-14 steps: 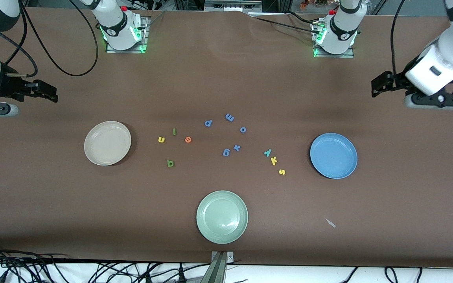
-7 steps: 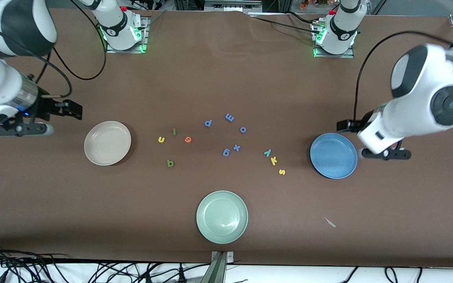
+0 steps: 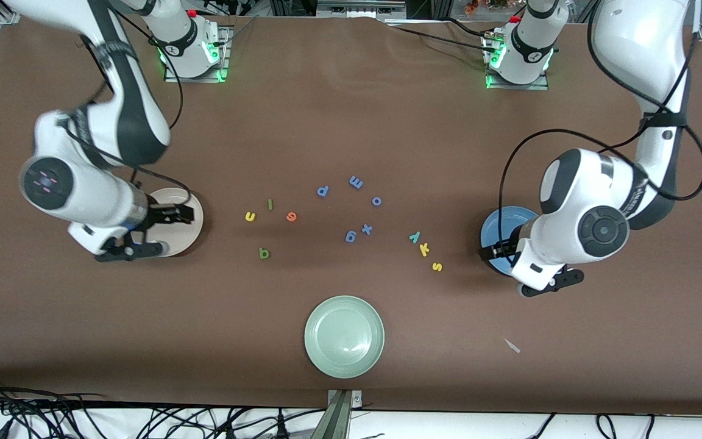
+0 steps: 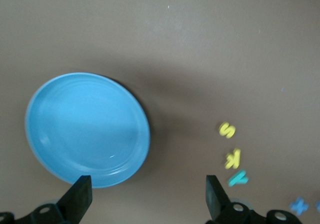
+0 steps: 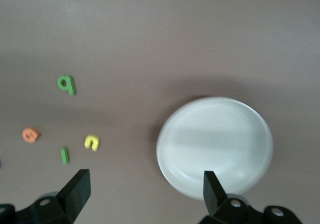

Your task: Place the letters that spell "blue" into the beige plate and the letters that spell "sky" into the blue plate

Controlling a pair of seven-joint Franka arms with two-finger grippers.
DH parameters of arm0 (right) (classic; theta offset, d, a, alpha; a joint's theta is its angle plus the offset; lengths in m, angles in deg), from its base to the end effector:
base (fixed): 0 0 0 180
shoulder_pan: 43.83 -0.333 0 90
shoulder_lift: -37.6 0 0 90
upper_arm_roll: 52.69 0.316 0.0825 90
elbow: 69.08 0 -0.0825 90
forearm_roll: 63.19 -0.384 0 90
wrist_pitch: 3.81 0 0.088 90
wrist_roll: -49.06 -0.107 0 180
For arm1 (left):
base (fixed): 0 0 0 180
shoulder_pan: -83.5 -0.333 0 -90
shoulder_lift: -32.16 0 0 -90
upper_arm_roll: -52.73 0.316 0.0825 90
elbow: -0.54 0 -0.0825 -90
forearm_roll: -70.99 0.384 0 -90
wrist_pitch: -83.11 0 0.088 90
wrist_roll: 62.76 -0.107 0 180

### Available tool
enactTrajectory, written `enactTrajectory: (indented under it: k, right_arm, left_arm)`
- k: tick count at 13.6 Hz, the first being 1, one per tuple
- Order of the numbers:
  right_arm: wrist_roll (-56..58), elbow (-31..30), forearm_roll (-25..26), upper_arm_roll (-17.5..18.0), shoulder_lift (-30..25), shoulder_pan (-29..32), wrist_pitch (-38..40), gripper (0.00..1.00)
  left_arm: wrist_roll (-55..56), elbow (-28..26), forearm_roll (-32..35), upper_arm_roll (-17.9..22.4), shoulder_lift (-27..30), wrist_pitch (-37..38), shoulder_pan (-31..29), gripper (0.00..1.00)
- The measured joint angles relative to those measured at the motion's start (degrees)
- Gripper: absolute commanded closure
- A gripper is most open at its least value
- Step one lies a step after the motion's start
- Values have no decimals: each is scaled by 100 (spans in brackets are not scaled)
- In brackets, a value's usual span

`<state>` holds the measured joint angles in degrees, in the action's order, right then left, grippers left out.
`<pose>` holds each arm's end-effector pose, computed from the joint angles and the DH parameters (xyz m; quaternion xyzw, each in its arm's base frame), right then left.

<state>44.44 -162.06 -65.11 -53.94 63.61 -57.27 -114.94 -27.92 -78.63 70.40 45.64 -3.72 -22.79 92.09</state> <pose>0.6454 0.1434 0.3489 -0.9958 -0.0595 0.0692 0.0002 0.6826 -0.1752 0.3358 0.9804 0.1762 -0.0879 0.0048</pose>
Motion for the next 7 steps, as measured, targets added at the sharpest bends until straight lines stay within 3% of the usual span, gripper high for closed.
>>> enactTrajectory:
  k: [4,7]
  right_arm:
    - [-859,-114,-100,11,560,-386,-929,0]
    - [-1489,-634,-103,21,669,-698,-1767,0]
  left_arm:
    - [1577,-1,0,-1,-382,-580,304,0]
    - [2871,-23,0,0,-645,-1185,401,2]
